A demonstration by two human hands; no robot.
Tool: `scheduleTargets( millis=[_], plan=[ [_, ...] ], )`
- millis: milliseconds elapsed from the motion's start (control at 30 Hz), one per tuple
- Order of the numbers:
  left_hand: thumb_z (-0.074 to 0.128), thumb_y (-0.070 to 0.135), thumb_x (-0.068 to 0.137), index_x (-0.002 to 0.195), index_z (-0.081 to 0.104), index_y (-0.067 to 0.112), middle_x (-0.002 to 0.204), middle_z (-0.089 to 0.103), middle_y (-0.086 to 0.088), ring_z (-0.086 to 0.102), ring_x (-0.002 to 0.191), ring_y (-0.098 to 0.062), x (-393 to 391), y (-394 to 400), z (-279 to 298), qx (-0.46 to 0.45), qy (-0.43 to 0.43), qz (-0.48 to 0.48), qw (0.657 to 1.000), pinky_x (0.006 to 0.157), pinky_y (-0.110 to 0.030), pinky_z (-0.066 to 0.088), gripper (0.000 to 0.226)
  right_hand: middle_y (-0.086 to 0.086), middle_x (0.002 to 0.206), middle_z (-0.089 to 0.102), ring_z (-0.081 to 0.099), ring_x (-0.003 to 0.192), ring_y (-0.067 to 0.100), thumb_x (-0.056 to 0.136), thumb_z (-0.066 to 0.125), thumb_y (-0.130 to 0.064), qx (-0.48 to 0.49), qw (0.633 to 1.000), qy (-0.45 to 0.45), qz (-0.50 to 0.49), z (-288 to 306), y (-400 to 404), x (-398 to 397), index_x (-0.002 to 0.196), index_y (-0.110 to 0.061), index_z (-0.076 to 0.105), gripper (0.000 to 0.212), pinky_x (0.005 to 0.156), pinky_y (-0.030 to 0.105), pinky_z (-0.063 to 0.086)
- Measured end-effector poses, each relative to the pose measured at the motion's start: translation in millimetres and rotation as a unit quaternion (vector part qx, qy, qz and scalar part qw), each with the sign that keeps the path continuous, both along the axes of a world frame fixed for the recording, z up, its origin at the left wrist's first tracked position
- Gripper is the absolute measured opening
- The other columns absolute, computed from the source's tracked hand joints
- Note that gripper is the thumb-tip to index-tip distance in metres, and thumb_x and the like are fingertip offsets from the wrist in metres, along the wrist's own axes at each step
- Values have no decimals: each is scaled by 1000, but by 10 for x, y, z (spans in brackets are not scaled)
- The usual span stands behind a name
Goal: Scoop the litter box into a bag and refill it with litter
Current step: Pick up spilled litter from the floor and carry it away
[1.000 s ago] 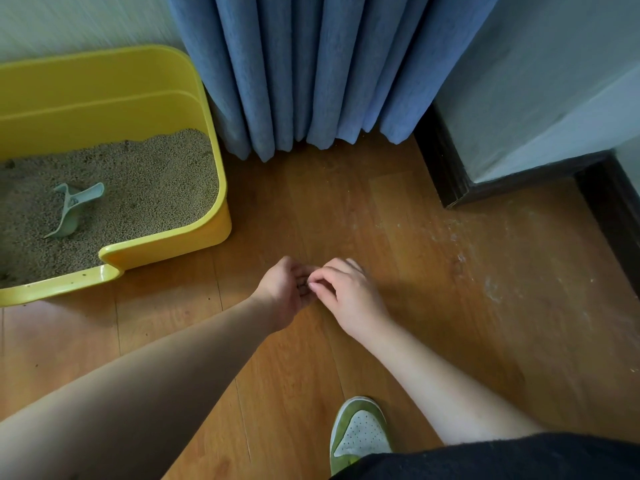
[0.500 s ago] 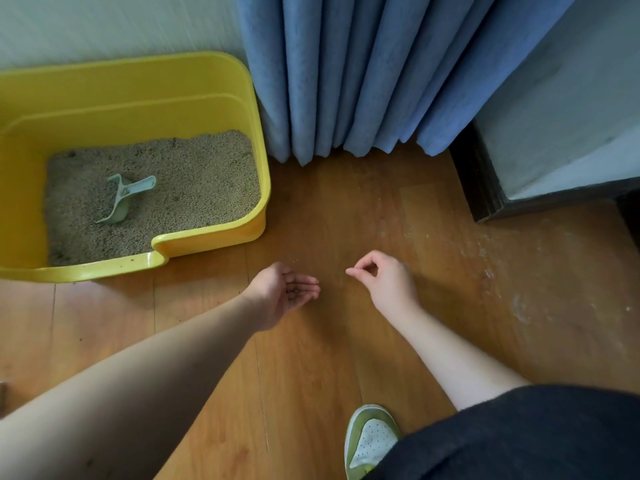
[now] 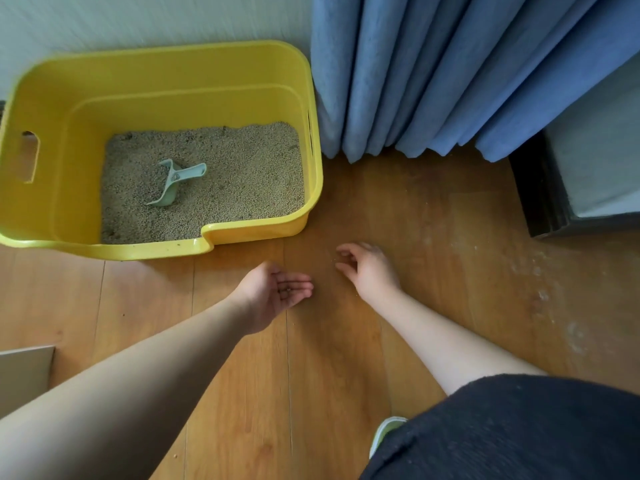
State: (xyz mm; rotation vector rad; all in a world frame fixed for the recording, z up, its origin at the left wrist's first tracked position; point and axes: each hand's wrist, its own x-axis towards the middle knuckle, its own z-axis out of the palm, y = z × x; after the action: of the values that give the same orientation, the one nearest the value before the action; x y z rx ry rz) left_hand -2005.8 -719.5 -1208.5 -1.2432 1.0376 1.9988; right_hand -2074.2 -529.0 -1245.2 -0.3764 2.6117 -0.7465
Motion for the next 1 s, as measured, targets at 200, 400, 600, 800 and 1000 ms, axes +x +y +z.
scheduleTargets(
  millis=[200,400,600,800,1000],
  plan=[
    [25,19,98,97,66,-12,92,70,-27,71,77,-29,10,5,30,13,5,20,1000,61,-26,59,52,-4,104,62,53,102,19,88,63,-35,48,998,-21,22,-12,-88,-156,103,-28,67,18,84,34,45],
    [24,20,99,98,66,-11,93,70,-27,70,83,-30,-17,16,29,7,6,23,1000,66,-28,57,52,-6,102,62,51,103,20,89,61,-39,74,997,-10,29,-56,-130,-222,94,-30,69,14,85,32,41],
    [25,20,99,102,64,-13,101,68,-30,69,89,-33,-29,104,6,1,-4,40,999,68,-29,58,51,-2,97,63,53,95,23,89,63,-29,-9,998,55,36,77,-160,-138,90,-21,69,10,79,35,42],
    [30,14,98,97,59,-5,86,64,-20,65,77,-27,-169,318,34,7,19,67,998,66,-31,56,35,-6,97,65,51,93,19,89,59,-32,-94,978,101,157,404,-245,72,91,-23,72,16,78,32,34],
    [23,18,100,92,65,-8,85,69,-22,67,69,-24,-309,475,92,7,16,25,1000,62,-24,55,50,-8,99,63,57,90,13,94,56,-29,-78,983,141,-83,523,438,-395,105,-23,69,18,76,25,46]
  ],
)
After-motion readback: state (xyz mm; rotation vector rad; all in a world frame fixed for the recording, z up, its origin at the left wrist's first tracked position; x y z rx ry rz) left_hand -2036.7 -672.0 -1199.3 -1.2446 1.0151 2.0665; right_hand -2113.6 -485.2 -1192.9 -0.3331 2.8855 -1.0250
